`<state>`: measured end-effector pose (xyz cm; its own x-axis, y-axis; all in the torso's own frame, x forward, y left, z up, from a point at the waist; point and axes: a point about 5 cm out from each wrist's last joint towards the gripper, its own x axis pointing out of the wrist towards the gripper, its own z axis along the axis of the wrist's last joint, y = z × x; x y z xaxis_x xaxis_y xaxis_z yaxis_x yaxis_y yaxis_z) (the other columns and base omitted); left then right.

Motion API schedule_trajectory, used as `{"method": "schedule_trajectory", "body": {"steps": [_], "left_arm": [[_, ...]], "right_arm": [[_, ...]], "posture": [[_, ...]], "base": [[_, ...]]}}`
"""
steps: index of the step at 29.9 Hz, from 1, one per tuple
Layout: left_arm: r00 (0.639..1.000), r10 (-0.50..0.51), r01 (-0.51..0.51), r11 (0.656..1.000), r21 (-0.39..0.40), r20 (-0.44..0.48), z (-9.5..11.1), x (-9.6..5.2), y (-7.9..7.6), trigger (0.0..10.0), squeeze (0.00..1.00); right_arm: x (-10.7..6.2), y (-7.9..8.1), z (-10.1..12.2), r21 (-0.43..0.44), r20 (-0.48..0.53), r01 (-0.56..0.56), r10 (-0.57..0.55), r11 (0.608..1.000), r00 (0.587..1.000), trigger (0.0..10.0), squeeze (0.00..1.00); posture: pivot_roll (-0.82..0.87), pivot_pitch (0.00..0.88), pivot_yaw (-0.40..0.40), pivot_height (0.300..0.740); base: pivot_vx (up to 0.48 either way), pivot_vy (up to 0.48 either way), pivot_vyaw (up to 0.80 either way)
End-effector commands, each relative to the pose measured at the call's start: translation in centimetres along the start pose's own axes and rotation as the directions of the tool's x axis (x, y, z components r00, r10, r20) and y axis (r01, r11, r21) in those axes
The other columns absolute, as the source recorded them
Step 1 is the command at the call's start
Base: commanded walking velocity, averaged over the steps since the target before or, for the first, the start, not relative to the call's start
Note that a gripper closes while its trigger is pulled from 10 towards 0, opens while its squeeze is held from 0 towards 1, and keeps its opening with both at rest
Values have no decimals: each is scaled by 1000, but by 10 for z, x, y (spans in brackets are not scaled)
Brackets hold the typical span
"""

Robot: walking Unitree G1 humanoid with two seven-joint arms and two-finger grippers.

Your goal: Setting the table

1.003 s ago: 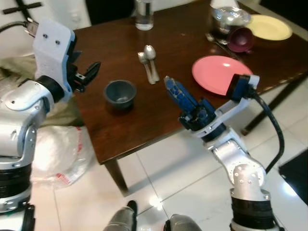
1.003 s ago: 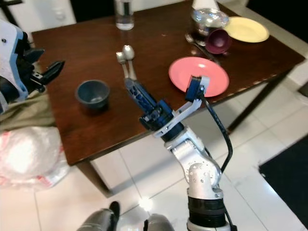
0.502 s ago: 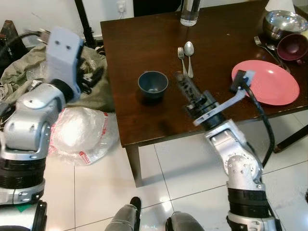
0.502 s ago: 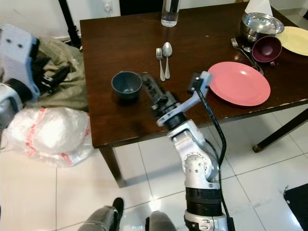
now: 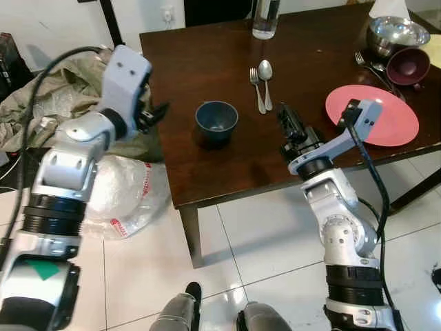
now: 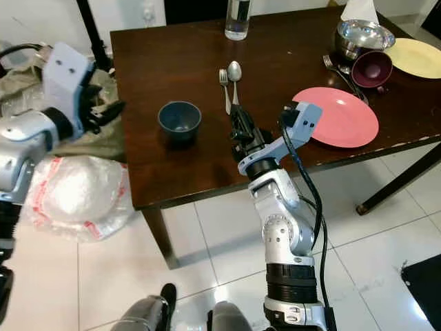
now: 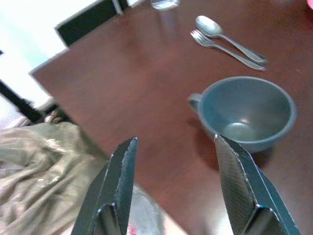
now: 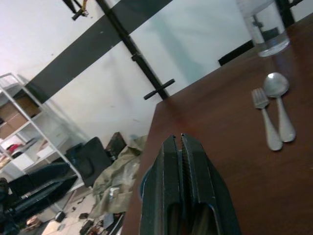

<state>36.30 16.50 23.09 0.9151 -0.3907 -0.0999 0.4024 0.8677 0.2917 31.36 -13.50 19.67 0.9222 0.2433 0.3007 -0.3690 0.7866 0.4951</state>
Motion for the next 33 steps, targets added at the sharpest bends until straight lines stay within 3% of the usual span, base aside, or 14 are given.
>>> {"method": "schedule_trajectory", "body": {"steps": [1,17,25,33], "left_arm": [[999,50,-50,998,-30,21,-1,4,-4,10000,0],[994,72,-67,995,-69,85,-5,2,-15,10000,0],[989,12,-3,998,-62,147,3,-3,-27,10000,0],[988,7,3,998,-63,156,4,-4,-28,10000,0]], "right_arm": [[-1,-3,0,-23,10,31,-31,999,999,10000,0],[1,-4,-6,-65,-7,32,-32,997,999,10000,0],[-1,-5,-8,-81,-14,34,-35,996,999,10000,0],[-1,-6,-9,-88,-15,34,-35,996,999,10000,0]], "posture": [[-103,34,79,740],[-95,37,66,740],[-102,34,64,740],[-103,29,66,740]], "base": [[428,0,0],[420,0,0],[0,0,0],[0,0,0]]}}
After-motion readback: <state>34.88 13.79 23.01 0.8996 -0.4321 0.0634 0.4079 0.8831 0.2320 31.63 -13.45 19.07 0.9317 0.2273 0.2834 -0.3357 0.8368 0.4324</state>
